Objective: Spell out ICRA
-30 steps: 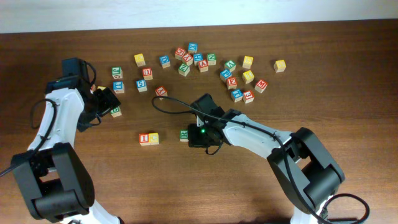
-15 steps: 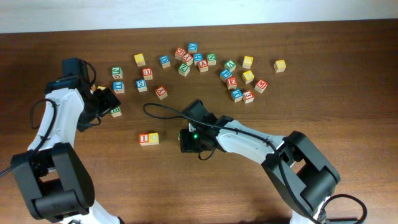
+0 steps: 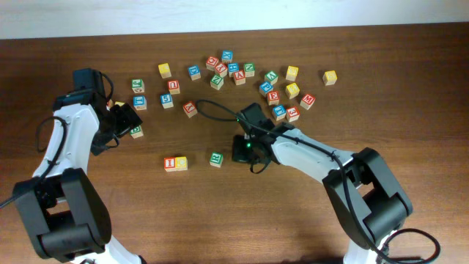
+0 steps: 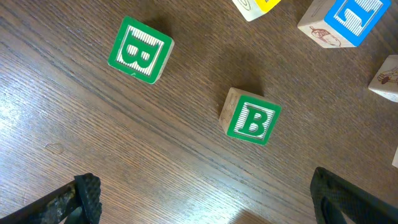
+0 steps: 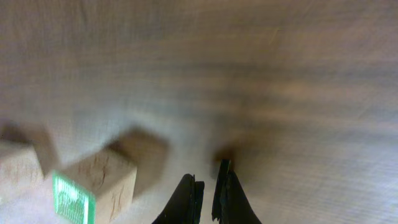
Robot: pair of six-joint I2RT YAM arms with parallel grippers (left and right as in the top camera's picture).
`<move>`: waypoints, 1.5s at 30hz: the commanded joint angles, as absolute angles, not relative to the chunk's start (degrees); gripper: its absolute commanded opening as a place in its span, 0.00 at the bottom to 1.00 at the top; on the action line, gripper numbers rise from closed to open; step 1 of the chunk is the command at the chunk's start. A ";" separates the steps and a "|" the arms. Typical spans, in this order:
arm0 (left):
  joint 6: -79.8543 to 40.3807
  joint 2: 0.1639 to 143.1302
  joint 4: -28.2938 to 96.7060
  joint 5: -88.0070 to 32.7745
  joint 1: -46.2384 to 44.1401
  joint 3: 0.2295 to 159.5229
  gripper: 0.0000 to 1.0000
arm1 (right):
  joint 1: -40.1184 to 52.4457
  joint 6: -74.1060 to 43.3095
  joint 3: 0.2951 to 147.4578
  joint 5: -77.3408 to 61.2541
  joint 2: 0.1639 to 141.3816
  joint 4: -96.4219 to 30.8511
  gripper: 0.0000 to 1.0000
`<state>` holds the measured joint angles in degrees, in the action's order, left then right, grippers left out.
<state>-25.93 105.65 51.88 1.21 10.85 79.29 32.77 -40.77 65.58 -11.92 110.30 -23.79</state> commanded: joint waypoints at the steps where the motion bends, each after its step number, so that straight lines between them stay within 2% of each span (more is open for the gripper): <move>1: -25.63 105.84 51.94 0.80 10.92 79.81 0.99 | 32.23 -40.77 64.29 -3.05 112.03 -20.49 0.04; 13: -25.63 105.84 51.94 0.80 10.92 79.81 0.99 | 32.23 -40.73 64.27 -2.72 112.03 -9.76 0.04; 45: -25.63 105.84 51.94 0.80 10.92 79.81 0.99 | 36.49 -39.33 64.27 -9.78 112.03 -10.09 0.05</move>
